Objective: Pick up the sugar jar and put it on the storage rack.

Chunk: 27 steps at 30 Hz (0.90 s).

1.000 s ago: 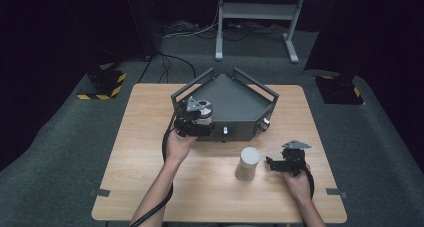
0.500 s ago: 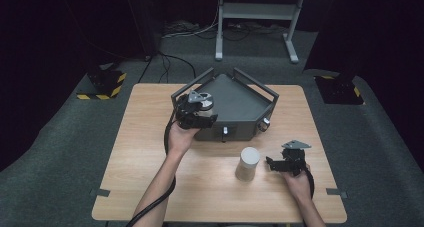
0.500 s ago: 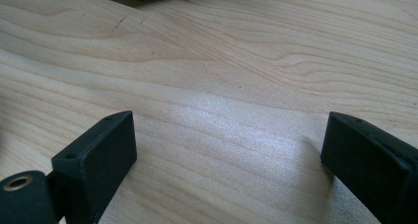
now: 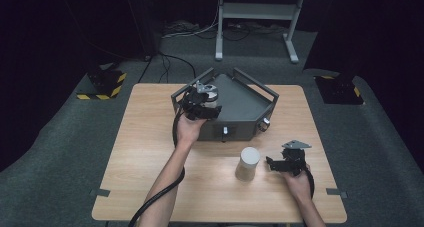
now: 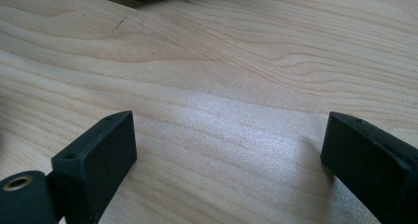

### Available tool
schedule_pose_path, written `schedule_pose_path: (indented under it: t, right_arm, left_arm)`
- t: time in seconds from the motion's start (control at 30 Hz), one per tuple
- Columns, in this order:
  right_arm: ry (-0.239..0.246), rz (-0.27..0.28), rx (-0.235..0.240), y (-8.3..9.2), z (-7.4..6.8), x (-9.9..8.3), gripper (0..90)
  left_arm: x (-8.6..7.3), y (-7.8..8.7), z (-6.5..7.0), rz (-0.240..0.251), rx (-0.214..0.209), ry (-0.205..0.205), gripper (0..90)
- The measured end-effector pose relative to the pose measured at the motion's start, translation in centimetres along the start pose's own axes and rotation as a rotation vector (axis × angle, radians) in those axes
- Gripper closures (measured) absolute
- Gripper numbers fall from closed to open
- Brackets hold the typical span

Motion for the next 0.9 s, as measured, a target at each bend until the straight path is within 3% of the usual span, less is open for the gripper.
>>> schedule_pose_path:
  t: [0.33, 0.7, 0.9]
  right_arm:
    - [0.000, 0.000, 0.001, 0.0, 0.0, 0.0, 6.4]
    - [0.006, -0.002, -0.002, 0.0, 0.0, 0.0, 6.3]
    - [0.007, -0.003, -0.002, 0.0, -0.1, 0.0, 6.3]
  left_arm:
    - [-0.1, -1.5, -0.3, -0.003, 0.038, 0.040, 31.4]
    - [-0.9, -2.1, -0.3, -0.004, 0.044, 0.045, 31.4]
    - [-0.9, -2.2, -0.1, -0.009, 0.047, 0.027, 31.4]
Point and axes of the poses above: each handheld gripper's, and its own axes: y roughly backward along the jaws, x roughly out of its top, z roughly to its right, the point moved 7 cm from there along -y, roughly forward along the jaws, and after that the axes turned 5 degrees about y, right-handed, at the moved point
